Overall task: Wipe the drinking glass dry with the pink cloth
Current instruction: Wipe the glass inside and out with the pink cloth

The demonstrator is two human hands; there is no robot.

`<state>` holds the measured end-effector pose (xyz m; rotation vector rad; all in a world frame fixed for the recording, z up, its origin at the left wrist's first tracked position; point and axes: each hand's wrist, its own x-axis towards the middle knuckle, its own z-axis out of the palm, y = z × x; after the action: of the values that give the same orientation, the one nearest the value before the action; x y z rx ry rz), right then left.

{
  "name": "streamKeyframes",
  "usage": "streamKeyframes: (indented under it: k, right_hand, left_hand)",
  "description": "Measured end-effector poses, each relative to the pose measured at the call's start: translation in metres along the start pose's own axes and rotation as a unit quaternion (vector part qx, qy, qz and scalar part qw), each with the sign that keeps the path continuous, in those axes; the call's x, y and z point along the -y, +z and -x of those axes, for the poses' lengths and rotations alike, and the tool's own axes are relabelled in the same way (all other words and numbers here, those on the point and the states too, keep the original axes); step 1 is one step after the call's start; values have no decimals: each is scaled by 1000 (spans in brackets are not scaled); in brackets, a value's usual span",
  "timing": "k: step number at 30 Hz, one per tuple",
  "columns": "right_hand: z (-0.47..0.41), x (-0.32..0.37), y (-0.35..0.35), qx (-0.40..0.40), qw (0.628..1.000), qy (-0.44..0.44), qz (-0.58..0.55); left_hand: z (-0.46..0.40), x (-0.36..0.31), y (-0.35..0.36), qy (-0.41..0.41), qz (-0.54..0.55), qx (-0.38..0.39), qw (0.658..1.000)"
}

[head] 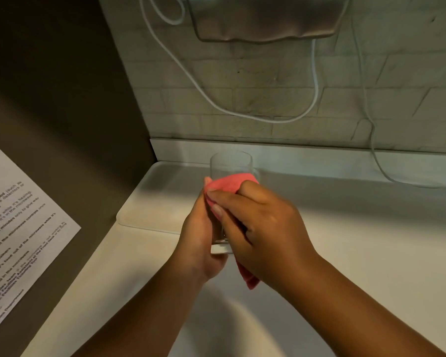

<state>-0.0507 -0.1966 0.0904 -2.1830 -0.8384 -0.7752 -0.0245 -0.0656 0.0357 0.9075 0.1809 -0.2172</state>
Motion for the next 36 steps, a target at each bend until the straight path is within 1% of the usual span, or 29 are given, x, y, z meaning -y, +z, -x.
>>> streamKeyframes:
  k: [3,5,7,9,11,12,14,17,21,24,25,26,28,31,32,36]
  right_hand:
    - [-11,4,4,1,999,-48,17]
    - [-24,4,4,-19,999,-45,22]
    - [-39,-6,0,-65,998,-6,15]
    - [-51,-24,-6,-117,992,51,2]
    - [-55,-42,-9,-159,981,108,-36]
    - [-53,-47,-8,-170,975,128,-56]
    - [-43,-46,-2,-181,971,139,-64]
    - [-19,-30,7,-167,980,92,-60]
    - [-3,-8,10,-95,994,0,-47]
    - [-10,4,15,-57,996,-62,-23]
    - [-16,4,15,-54,996,-69,-14]
    - [-23,1,13,-59,996,-68,-8]
    - [-37,-11,8,-86,995,-47,0]
    - [-52,-34,0,-126,992,15,11]
    - [-54,-41,-1,-140,989,35,14]
    - [-53,-60,-3,-199,975,97,-26]
  left_hand:
    - [4,20,3,-9,-20,35,999]
    - [8,29,6,6,-41,39,998]
    - [8,29,11,12,-30,44,999]
    - [12,20,16,13,-8,51,999]
    - [12,13,14,20,-6,53,998]
    - [11,10,14,24,-7,52,998]
    - [7,6,14,29,-5,22,999]
    - [1,-3,16,27,-30,-21,999]
    - [-2,4,7,13,-81,-36,996]
    - [-5,23,-2,-24,-62,-30,997]
    - [0,27,1,-39,-55,-24,997]
    - [3,33,1,-35,-53,-4,998]
    - [6,36,10,-26,-57,25,998]
    - [10,33,18,-18,-48,27,998]
    - [12,31,18,-20,-38,41,998]
    - [14,24,13,-26,-34,59,997]
